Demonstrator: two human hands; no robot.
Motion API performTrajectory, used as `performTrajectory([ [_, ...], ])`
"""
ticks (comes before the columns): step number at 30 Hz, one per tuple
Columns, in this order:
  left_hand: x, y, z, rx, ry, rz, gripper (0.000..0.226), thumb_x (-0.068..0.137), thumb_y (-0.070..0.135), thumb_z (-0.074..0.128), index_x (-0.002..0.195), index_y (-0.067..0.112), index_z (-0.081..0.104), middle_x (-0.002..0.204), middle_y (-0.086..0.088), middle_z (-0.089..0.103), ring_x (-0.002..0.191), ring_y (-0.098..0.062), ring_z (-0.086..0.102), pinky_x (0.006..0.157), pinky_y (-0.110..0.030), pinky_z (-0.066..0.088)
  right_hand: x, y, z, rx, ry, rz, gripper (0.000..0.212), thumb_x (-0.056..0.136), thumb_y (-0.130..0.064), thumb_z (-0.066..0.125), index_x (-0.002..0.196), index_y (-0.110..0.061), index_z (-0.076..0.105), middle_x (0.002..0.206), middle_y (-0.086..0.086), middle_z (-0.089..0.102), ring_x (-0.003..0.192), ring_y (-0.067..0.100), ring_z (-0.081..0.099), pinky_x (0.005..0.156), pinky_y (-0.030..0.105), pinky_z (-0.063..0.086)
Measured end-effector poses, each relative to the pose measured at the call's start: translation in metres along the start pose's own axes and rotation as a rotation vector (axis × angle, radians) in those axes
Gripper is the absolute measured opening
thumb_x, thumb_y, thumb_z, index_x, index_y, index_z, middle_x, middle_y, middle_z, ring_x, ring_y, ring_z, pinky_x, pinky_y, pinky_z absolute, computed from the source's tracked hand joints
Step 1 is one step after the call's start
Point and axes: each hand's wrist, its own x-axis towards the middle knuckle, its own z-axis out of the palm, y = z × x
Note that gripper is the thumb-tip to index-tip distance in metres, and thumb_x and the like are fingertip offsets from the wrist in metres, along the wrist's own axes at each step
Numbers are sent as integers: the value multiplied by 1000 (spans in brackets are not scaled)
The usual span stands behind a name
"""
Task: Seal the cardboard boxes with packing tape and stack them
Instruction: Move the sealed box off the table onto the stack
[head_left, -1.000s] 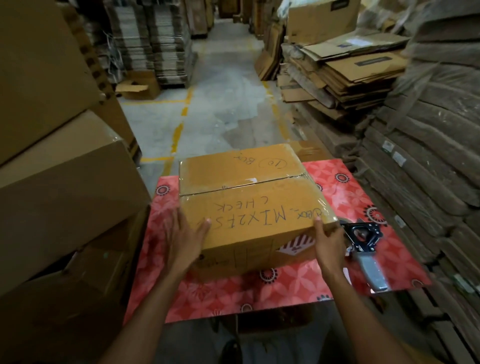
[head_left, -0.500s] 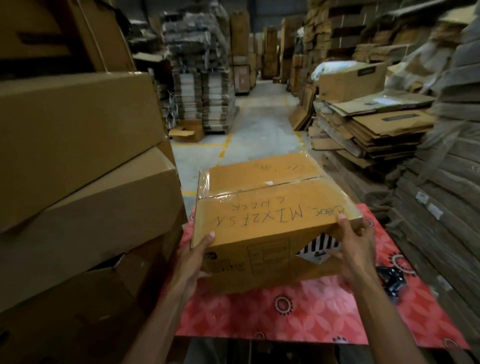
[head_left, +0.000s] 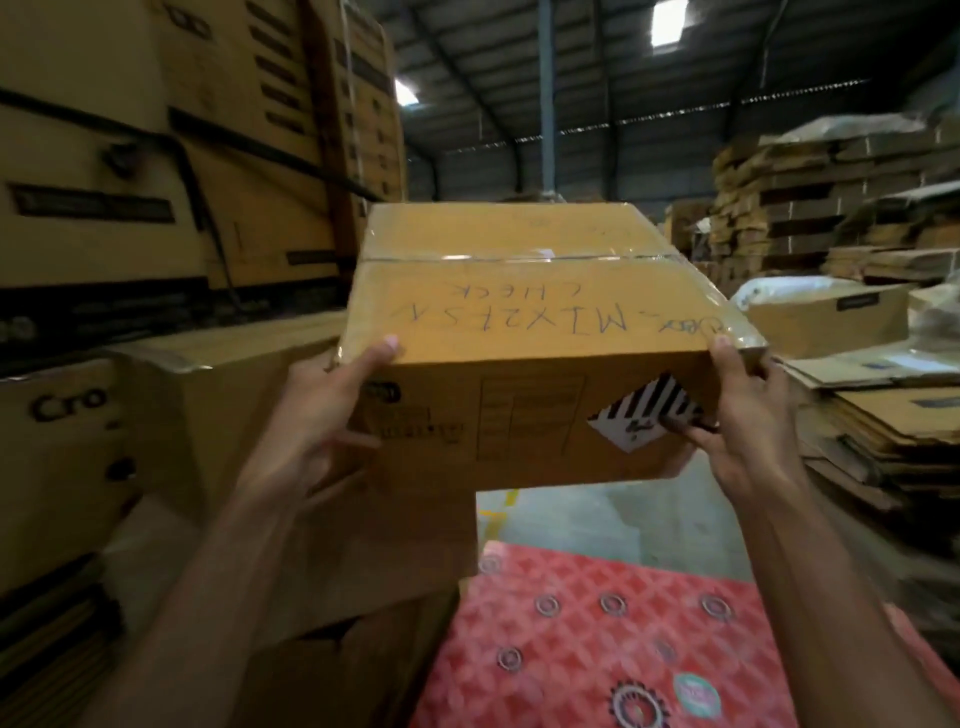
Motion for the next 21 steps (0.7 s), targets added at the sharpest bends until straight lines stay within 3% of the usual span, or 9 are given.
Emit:
performTrajectory([
  [3,12,49,-43,91,106,76,63,85,52,72,135,17,55,112,0,63,108,-26,63,83,-52,60,-1,-19,54,41,-117,-22,53,96,-43,64,140,-23,43,118,-5,56,99,15,60,72,48,62],
  [7,24,91,-100,106,200,93,63,86,52,72,132,12,55,111,-7,67,107,-31,64,84,-54,59,-15,-25,132,78,-226,-10,55,88,-53,69,133,-30,46,127,0,56,111,26,62,74,54,62],
  [9,31,100,-127,101,260,96,64,86,51,71,134,12,54,107,-5,65,106,-31,63,85,-56,58,-28,-24,170,67,-257,-10,52,89,-54,67,131,-33,46,118,-3,55,107,23,61,77,52,62],
  [11,39,103,-158,106,300,83,66,86,53,72,137,14,52,114,-7,64,109,-33,61,83,-56,58,-40,-19,208,69,-304,20,53,92,-51,64,137,-32,42,113,-4,54,102,22,61,78,52,62],
  [14,47,104,-206,126,352,74,77,83,57,73,143,15,48,125,-9,60,115,-36,60,80,-56,59,-57,-7,261,44,-386,63,55,92,-51,64,138,-31,41,124,5,55,108,27,61,77,54,62],
  [18,63,100,-262,163,378,66,81,77,63,76,142,23,51,139,-9,56,121,-38,57,72,-54,62,-73,14,317,23,-493,91,58,93,-30,67,145,-24,41,122,1,55,101,19,61,75,47,64],
  [21,76,93,-283,205,351,120,64,80,54,78,135,31,56,132,1,60,118,-28,59,70,-45,64,-77,24,342,-16,-567,60,63,85,-17,66,144,-28,45,121,1,59,106,20,61,80,46,62],
])
